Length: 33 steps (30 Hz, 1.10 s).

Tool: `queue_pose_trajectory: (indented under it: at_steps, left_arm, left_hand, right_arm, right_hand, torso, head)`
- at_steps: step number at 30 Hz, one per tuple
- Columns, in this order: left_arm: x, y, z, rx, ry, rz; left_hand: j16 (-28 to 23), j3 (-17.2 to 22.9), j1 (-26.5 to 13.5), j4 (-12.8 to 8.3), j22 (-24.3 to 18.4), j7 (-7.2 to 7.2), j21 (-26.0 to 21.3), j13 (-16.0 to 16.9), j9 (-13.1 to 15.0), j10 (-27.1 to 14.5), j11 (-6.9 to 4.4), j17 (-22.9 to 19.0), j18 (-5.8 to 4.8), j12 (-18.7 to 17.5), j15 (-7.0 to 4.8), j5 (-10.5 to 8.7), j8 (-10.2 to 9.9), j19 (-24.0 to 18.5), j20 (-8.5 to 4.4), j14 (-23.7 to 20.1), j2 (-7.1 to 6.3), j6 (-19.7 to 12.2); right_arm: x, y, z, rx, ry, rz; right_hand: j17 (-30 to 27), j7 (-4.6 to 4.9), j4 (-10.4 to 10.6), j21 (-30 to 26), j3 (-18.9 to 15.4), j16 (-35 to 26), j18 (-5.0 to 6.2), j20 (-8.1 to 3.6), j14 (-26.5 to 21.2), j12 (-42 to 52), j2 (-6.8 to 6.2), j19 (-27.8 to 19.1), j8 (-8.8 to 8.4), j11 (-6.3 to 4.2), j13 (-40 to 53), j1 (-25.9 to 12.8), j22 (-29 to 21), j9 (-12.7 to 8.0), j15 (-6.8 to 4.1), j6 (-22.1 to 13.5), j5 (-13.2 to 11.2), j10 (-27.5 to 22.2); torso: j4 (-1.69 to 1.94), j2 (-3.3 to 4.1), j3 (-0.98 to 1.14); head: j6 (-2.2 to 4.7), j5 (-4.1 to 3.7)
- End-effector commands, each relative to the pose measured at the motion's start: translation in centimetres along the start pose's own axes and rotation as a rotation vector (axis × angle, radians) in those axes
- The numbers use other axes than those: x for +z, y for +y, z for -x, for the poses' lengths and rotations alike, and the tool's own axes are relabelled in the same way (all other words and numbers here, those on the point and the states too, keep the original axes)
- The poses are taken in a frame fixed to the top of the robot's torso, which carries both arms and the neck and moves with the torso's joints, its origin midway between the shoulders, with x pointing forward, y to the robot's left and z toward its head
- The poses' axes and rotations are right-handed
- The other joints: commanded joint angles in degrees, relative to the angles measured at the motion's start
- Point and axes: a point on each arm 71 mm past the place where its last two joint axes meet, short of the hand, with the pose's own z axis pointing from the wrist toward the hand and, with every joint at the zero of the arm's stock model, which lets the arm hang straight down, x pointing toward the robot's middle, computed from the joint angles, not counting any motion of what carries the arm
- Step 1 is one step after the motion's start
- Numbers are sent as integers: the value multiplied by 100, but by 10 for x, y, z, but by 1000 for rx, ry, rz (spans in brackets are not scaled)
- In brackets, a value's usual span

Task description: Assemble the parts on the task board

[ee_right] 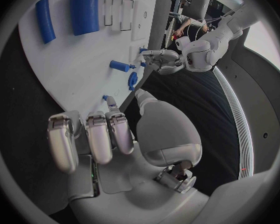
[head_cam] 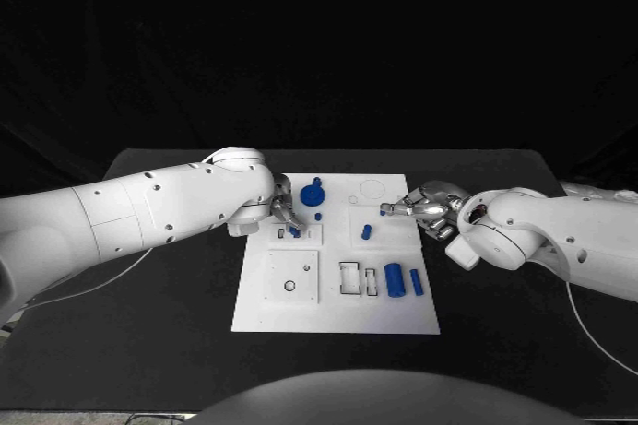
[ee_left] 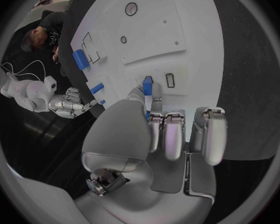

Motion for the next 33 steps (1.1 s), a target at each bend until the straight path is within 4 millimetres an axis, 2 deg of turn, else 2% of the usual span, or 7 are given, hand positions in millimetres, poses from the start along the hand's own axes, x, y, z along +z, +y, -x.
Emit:
queue_pose_trajectory:
  at_steps: [1, 6, 22, 33]
  left_arm:
    - [0, -3, 0, 7, 2, -7]
    - [0, -4, 0, 8, 2, -10]
    - [1, -5, -1, 7, 19, -16]
    - [1, -4, -1, 13, 34, -15]
  left_hand:
    - [15, 43, 47, -12, 1509, -37, 14, 1494, 39, 625, -41, 1510, -43, -9, -46, 14, 18, 603, -35, 596, 0, 63]
    - [15, 50, 45, -9, 1509, -36, 14, 1494, 39, 625, -40, 1510, -43, -9, -46, 13, 16, 603, -34, 596, 2, 62]
    - [15, 74, -63, 10, 1509, -12, 14, 1494, 47, 625, -18, 1510, -43, -9, -39, -14, -13, 603, -31, 596, -24, 52]
    - [15, 82, -64, 5, 1509, -15, 14, 1494, 49, 625, -18, 1510, -43, -9, -39, -17, -14, 603, -30, 596, -23, 55]
  right_arm:
    - [0, 0, -1, -11, 10, 5]
    - [0, 1, -2, -11, 11, 5]
    - [0, 0, -2, -11, 13, 2]
    - [0, 1, -3, -12, 14, 3]
  right_hand:
    - [1507, 47, 6, 26, -40, 23, -82, 48, 597, 23, 36, 590, 31, 48, 1507, 5, 1509, 5, 38, -36, 34, 611]
    - [1507, 47, 6, 26, -40, 23, -82, 48, 597, 23, 36, 590, 31, 48, 1507, 5, 1509, 5, 38, -36, 34, 611]
    - [1507, 51, 4, 26, -41, 23, -82, 52, 597, 23, 38, 590, 37, 51, 1507, 10, 1509, 8, 42, -37, 37, 611]
    - [1507, 51, 4, 26, -41, 23, -82, 52, 597, 23, 38, 590, 37, 51, 1507, 10, 1509, 8, 42, -37, 37, 611]
  torso:
    - [7, -1, 0]
    - [-6, -1, -1]
    - [11, -1, 2]
    - [4, -4, 1]
  head:
    - [34, 7]
    - [20, 11]
    - [-5, -5]
    - [-11, 12]
